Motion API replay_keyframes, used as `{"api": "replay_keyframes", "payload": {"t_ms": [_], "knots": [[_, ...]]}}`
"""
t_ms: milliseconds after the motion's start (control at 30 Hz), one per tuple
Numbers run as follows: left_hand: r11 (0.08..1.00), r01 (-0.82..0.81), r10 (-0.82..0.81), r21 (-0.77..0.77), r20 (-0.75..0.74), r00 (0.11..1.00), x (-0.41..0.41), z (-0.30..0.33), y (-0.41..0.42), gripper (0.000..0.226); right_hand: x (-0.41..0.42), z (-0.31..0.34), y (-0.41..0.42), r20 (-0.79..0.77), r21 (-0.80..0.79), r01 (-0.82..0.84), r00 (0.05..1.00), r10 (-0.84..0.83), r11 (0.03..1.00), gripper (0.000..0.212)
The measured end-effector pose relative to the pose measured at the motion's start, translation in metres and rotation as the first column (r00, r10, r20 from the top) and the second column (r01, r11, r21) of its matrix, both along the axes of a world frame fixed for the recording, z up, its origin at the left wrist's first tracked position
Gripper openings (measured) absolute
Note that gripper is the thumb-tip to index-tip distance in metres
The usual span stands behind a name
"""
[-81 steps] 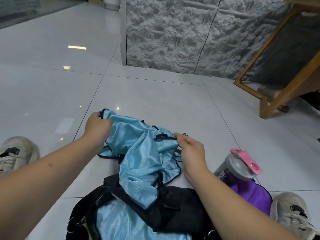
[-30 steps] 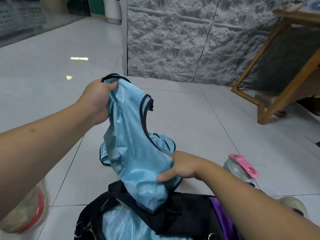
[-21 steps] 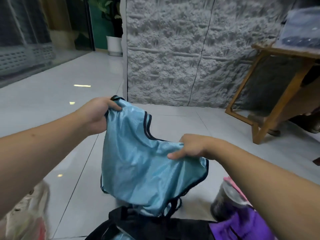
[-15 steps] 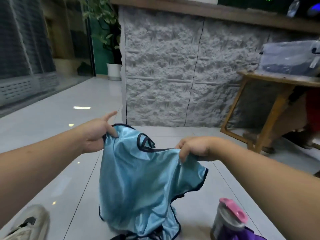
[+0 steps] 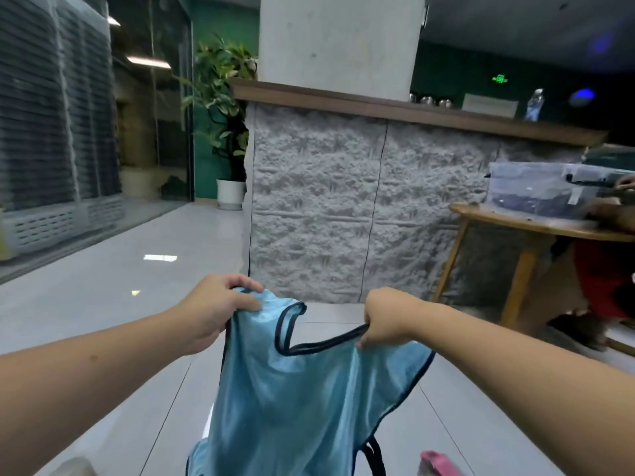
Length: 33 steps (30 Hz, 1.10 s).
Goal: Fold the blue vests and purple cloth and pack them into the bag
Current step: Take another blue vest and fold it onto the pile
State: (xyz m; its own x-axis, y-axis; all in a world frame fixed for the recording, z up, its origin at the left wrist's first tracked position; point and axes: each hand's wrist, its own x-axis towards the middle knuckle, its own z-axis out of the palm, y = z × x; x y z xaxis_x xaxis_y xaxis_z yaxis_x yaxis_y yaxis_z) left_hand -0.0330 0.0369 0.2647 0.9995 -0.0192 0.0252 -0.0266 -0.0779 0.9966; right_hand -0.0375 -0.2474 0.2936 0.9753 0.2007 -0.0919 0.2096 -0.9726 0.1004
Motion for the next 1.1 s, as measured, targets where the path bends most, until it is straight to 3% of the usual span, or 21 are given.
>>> {"api": "replay_keyframes", "payload": {"t_ms": [67,133,200,267,333,533,633,667,700,767,900,1000,1100], "knots": [[1.0,0.001,-0.001,-0.016,-0.003,1.0,-0.002,-0.002,0.001,0.016,-0.003,0.001,0.0,-0.118,0.251,0.121,0.989,-0.093,0.961,0.056],[0.998,0.028,-0.029,-0.05,-0.021,0.999,-0.004,-0.003,-0.001,0.015,-0.006,0.003,0.003,-0.323,0.506,0.279,0.939,-0.12,0.816,0.042],[0.996,0.054,-0.057,-0.077,-0.039,0.998,-0.006,-0.005,-0.005,0.014,-0.01,0.007,0.007,-0.508,0.619,0.435,0.857,-0.089,0.655,0.04],[0.993,0.056,-0.06,-0.103,-0.041,0.997,-0.007,-0.008,-0.008,0.017,-0.012,0.012,0.012,-0.602,0.658,0.512,0.798,-0.021,0.552,0.037],[0.996,0.039,-0.042,-0.085,-0.03,0.999,-0.008,-0.011,-0.011,0.024,-0.01,0.015,0.016,-0.603,0.724,0.525,0.797,0.039,0.447,0.024],[0.98,-0.161,0.174,-0.112,0.109,0.979,-0.01,0.003,-0.006,0.044,-0.014,0.022,0.007,-0.445,0.895,0.443,0.874,0.195,0.056,0.015],[0.96,-0.221,0.259,-0.173,0.247,0.934,-0.013,0.017,-0.002,0.027,-0.02,0.027,0.002,-0.37,0.822,0.49,0.847,0.382,-0.291,0.033],[0.953,-0.222,0.274,-0.207,0.273,0.922,-0.014,0.02,-0.002,0.023,-0.021,0.027,0.001,-0.33,0.795,0.497,0.836,0.439,-0.349,0.042],[0.946,-0.226,0.289,-0.234,0.284,0.914,-0.014,0.021,-0.001,0.022,-0.022,0.028,0.003,-0.302,0.809,0.478,0.837,0.456,-0.341,0.051],[0.938,-0.232,0.301,-0.256,0.278,0.912,-0.011,0.021,-0.002,0.027,-0.024,0.026,0.008,-0.268,0.914,0.365,0.87,0.413,-0.175,0.058],[0.944,-0.201,0.249,-0.263,0.167,0.954,-0.011,0.02,-0.007,0.024,-0.032,0.013,0.026,-0.176,0.983,0.158,0.963,0.205,0.098,0.038],[0.95,-0.117,0.119,-0.288,-0.012,0.993,-0.012,0.019,-0.009,0.033,-0.032,0.006,0.035,-0.086,0.979,0.069,0.993,0.083,0.194,0.025],[0.952,-0.043,0.026,-0.302,-0.061,0.998,-0.017,0.019,-0.01,0.044,-0.037,0.008,0.041,-0.011,0.948,-0.002,0.999,0.038,0.319,0.023]]}}
